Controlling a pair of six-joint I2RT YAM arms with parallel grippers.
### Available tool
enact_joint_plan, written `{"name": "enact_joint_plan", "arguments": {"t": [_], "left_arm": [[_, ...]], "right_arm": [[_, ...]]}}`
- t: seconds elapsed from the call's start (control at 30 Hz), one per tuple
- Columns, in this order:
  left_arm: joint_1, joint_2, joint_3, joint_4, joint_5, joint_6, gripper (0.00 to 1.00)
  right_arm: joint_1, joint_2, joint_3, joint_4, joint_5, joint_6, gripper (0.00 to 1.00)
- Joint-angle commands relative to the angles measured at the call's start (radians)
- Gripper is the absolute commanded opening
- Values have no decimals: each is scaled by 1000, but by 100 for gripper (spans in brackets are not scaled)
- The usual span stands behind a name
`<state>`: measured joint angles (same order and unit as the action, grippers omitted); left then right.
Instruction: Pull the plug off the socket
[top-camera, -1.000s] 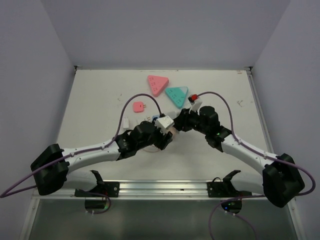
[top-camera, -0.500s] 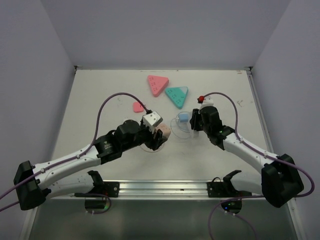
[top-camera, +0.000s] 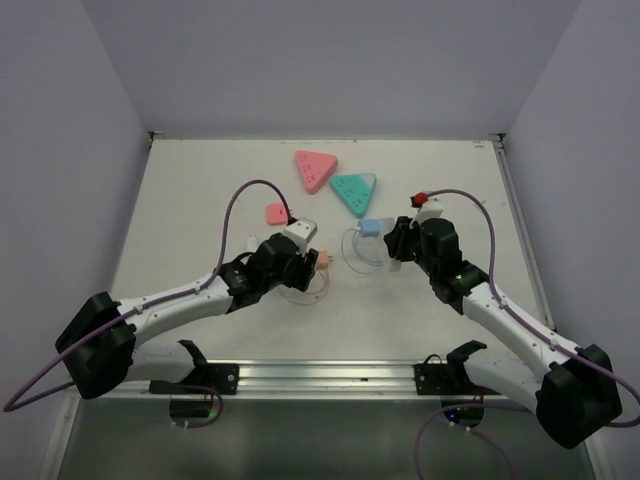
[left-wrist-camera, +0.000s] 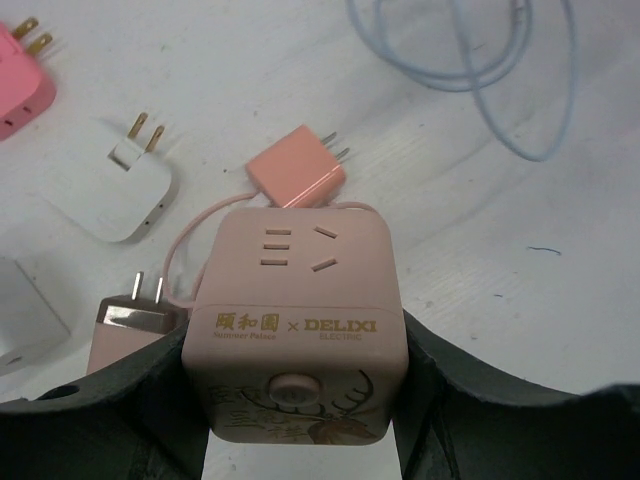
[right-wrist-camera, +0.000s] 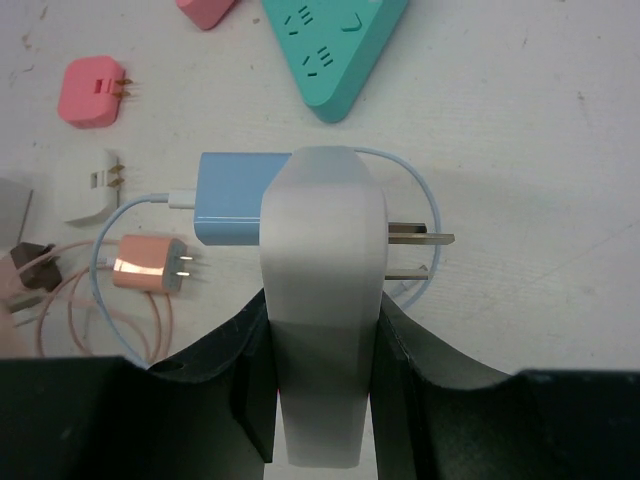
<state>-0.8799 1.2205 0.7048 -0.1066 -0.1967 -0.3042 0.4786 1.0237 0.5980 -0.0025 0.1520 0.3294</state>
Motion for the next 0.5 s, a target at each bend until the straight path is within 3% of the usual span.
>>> {"name": "enact_joint_plan", "arguments": {"t": [0.0,0.13,0.23,0.33,0.43,0.47], "left_arm": [[67,54,-34,154,-29,-59,0],[90,143,-45,192,-14,-61,4],[90,163,-74,235,19,-58,17],[91,156,-97,240,17,-61,31],[91,125,-110,231,23,-62,57],[91,116,-110,226,28,-62,61]], "right_arm": [[-3,-39,-18,113,-97,26,0],[-3,-37,-20,153,-199,17,0],[-3,-27,-10,164,-270,8,0],[-3,-24,-4,170,-310,4,0],[-3,-17,2,165,-347,-10,0],[-3,-16,6,162,-354,-13,0]]}}
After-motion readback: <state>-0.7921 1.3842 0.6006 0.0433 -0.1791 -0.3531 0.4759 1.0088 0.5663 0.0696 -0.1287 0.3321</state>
